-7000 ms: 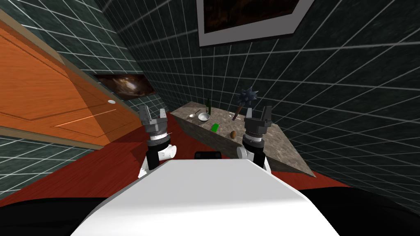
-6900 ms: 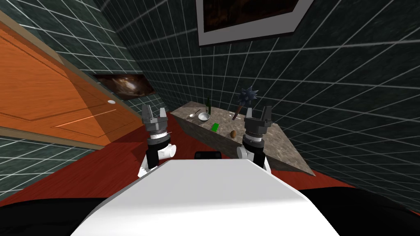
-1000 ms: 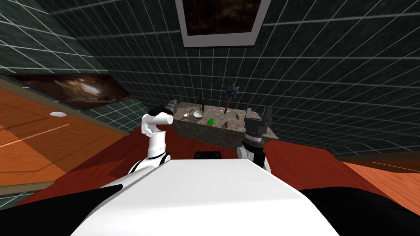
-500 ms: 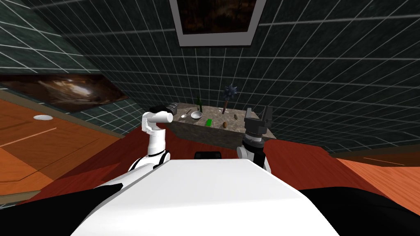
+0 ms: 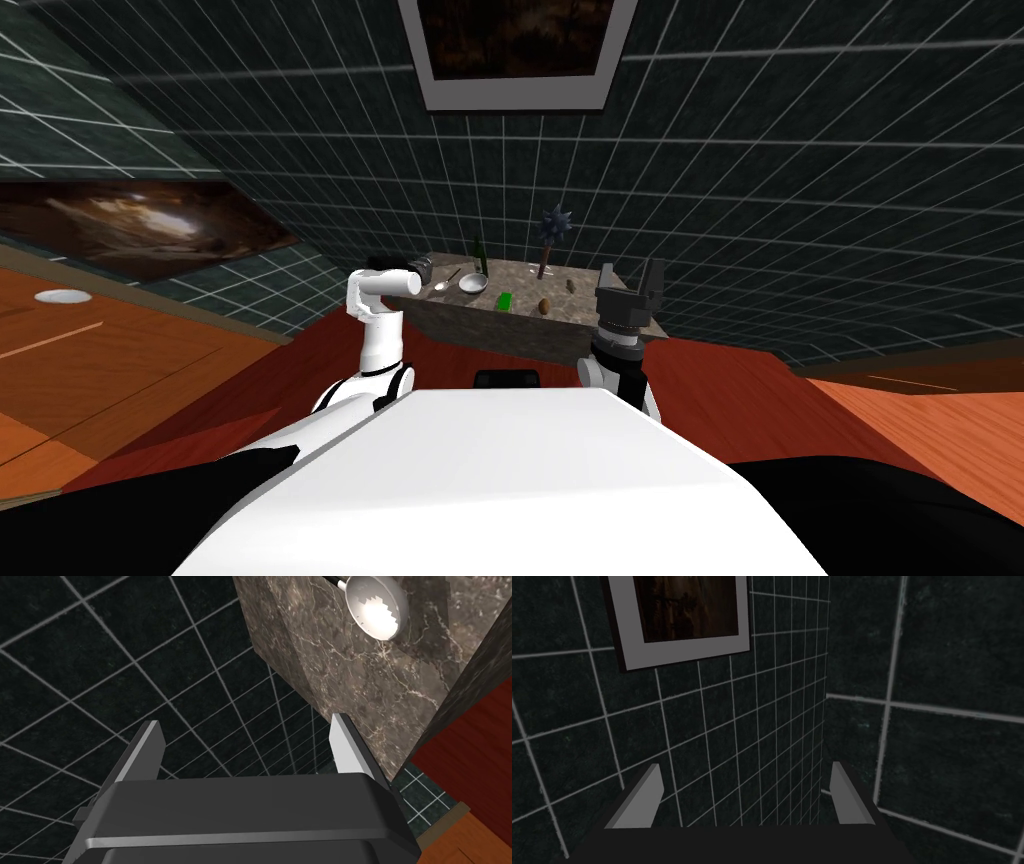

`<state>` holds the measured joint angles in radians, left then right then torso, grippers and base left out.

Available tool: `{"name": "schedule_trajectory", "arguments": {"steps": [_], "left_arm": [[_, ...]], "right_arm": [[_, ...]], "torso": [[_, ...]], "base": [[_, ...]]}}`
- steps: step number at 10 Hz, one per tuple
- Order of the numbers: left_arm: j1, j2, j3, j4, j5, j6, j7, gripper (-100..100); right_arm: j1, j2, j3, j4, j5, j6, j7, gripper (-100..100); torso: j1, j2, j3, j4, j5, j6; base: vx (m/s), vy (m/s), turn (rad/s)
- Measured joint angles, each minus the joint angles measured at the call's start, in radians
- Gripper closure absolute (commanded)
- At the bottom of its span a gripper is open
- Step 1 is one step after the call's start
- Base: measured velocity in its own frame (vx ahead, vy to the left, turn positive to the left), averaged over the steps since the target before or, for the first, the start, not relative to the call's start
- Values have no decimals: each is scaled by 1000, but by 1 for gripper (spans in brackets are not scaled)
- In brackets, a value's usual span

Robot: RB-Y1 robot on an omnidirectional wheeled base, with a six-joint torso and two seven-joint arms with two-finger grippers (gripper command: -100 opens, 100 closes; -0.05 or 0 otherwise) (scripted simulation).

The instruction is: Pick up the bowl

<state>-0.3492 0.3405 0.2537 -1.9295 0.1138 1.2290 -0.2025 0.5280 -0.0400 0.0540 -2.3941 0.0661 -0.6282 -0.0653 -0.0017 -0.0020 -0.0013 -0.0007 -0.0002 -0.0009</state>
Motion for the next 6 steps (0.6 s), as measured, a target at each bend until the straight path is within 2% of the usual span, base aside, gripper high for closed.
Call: {"name": "schedule_trajectory", "arguments": {"steps": [6], "left_arm": [[-45, 18, 0, 79, 5, 166, -23, -100]], "right_arm": [[0, 0, 0, 0, 0, 0, 0, 0]], "torso": [[-1, -2, -1, 0, 0, 0]], "base": [[51, -45, -57]]}}
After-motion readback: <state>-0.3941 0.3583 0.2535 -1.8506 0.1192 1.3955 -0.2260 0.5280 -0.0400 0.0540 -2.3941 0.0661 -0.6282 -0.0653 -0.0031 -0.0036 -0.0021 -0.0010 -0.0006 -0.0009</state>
